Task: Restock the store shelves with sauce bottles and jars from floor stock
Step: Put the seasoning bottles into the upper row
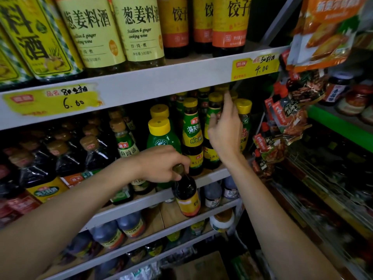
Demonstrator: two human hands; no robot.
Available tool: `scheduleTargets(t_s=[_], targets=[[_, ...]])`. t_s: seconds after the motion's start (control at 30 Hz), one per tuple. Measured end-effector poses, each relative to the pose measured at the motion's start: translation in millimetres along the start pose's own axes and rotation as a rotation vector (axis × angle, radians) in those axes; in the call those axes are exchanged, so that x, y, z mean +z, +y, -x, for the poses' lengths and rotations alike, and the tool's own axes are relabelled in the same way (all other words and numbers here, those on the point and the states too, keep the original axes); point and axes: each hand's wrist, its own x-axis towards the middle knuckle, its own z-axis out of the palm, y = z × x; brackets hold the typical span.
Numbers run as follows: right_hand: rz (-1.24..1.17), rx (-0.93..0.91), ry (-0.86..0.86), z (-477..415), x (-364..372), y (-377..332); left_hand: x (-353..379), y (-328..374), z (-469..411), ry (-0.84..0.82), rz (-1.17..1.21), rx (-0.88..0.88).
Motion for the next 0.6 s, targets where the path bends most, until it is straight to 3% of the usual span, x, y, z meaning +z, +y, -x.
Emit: scheduleTargets(t_s=[0.07, 0.17, 0.23, 0.3, 0.47, 0.53, 0.6], targets=[[-0.163, -0.048, -0.186, 39, -11, 11, -8, 2, 4, -0.008, 0.02, 0.03], [-0.709, 0.3, -1.028, 95, -33, 20, -22, 6, 12, -0.023, 0.051, 0.087], [-0.837, 0.368, -1.27, 115, -37, 25, -30, 11, 15, -0.043, 0.075, 0.108], [-0.757, 0.34, -1.262, 125, -33, 25, -35, 16, 18, -0.065, 0.089, 0.119], [-0.628, 0.347, -1.046, 127, -28, 12, -40, 13, 25, -0.02, 0.078, 0.069], [-0.612, 0.369, -0.965, 124, -31, 6, -36, 7, 29, 0.118, 0.157, 0.004], [-0.653, 0.41, -0.904, 123, -34, 0, -18, 8, 37, 0.338, 0.502, -0.067]])
